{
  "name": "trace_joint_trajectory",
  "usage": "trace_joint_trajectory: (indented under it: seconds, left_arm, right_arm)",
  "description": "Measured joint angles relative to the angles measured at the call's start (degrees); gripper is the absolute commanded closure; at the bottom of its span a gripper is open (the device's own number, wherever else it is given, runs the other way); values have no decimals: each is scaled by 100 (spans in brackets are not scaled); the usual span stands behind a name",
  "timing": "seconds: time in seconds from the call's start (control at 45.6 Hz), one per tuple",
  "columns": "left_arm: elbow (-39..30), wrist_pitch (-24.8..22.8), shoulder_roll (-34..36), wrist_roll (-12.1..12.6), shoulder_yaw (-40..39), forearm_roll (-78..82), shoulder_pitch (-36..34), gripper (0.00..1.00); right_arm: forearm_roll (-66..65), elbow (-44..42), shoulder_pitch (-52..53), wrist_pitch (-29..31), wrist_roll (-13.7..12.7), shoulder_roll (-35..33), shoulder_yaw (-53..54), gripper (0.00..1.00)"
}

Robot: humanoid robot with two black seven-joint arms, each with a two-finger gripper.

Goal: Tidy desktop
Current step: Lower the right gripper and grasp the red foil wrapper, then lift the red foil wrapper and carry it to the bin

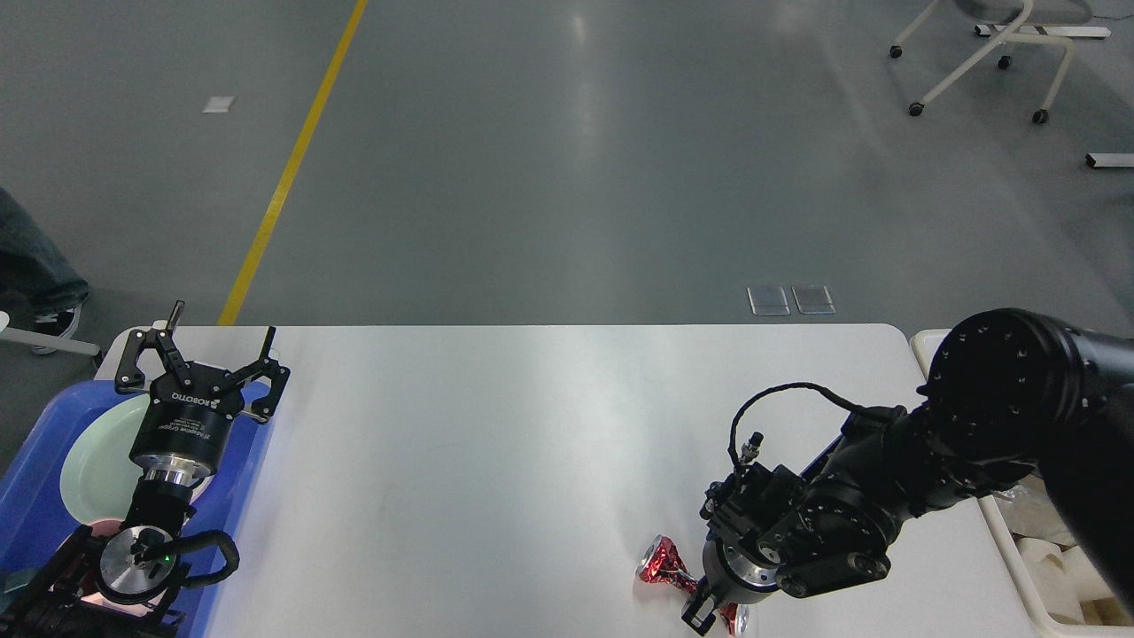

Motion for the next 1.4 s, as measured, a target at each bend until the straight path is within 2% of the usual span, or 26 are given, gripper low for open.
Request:
trace_joint_trajectory:
  seconds: [0.11,0.285,0.57,0.723,0.898,1.052,1.205,1.402]
  left_arm:
    - [0,0,0,0,0,0,0,4]
    - [0,0,0,0,0,0,0,4]
    - [0,0,0,1,0,0,0,4]
    - [0,0,0,1,0,0,0,4]
    - [0,0,0,4,0,0,0,4]
    - [0,0,1,6,0,0,0,4]
    - [0,0,1,5,0,-1,0,4]
    - [0,0,1,0,0,0,0,4]
  right_arm:
    - [349,-8,-5,-35,-1,-35,-8,100]
    - [1741,-53,122,-44,-1,-109,-15,100]
    - [2374,134,645,85,43,-433,-17,100]
    - [3146,418,1402,449,50,-866,-51,100]
    - [4189,818,2692,1446,19,-1282,-455,100]
    - [4567,1466,3984,1992,-2,-1552,-1053,100]
    - [5035,1977,4937,2133,-107,-1619,-1697,100]
    - [5597,2360,5393,1982,-242,-1646,-2145,100]
